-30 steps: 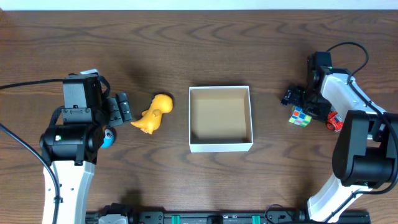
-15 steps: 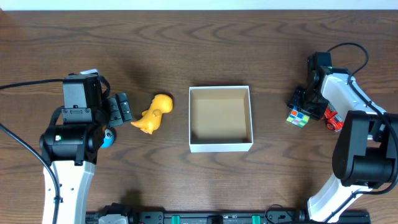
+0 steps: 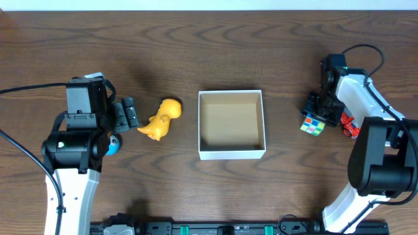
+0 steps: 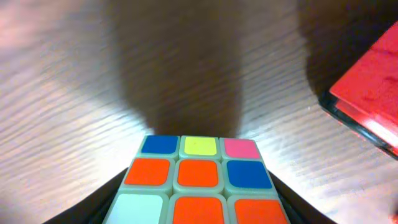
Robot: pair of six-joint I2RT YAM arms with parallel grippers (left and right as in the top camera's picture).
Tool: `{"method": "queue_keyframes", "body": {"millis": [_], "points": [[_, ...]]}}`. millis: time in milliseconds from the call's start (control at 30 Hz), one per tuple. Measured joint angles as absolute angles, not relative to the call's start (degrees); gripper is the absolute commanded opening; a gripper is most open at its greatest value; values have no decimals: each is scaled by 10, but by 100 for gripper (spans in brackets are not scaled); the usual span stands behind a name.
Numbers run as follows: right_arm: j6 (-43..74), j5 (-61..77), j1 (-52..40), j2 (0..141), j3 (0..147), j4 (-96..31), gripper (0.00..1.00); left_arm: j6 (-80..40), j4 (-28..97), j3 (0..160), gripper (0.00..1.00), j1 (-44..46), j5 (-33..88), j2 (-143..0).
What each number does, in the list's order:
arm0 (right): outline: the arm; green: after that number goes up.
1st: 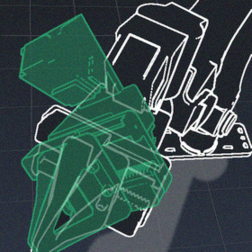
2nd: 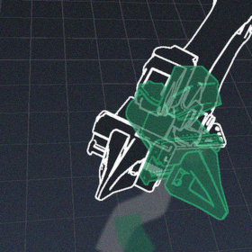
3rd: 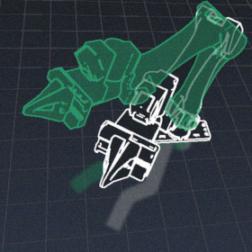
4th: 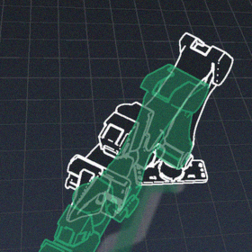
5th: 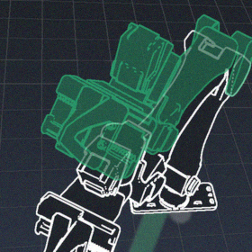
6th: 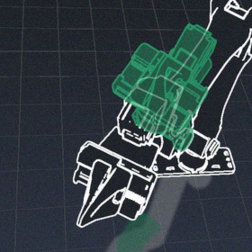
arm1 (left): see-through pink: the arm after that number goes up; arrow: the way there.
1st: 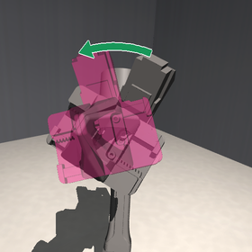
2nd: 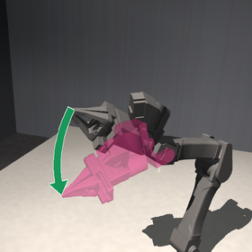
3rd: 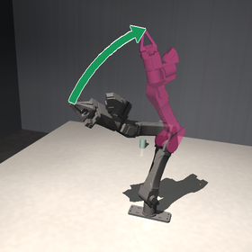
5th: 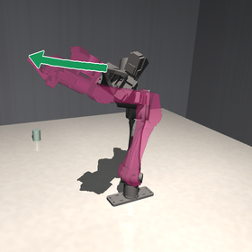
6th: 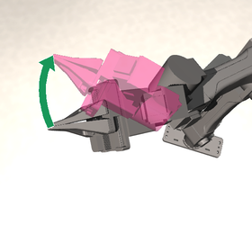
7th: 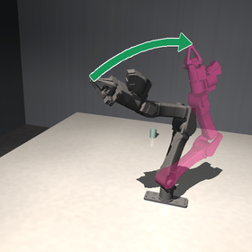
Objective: Pack container
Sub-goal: 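Carry the Rubik's cube with the right gripper over the white box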
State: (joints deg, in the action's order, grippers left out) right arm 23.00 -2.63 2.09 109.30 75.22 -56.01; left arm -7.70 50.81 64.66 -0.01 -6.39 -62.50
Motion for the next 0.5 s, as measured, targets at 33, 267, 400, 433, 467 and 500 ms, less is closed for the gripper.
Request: {"method": "queue_keyframes", "body": {"millis": [33, 267, 400, 433, 467, 500], "points": [[225, -27, 11, 1086, 767, -573, 1, -77, 508, 647, 98, 0, -64, -625], [193, -30, -112, 991, 893, -620, 1, -77, 508, 647, 98, 0, -64, -625], [190, -27, -206, 957, 921, -619, 1, -77, 508, 646, 98, 0, -64, -625], [191, -26, -224, 955, 922, -619, 1, -77, 508, 647, 98, 0, -64, -625], [193, -24, -243, 955, 922, -620, 1, -77, 508, 647, 98, 0, -64, -625], [196, -23, -258, 958, 921, -621, 1, -77, 508, 646, 98, 0, -64, -625]]}}
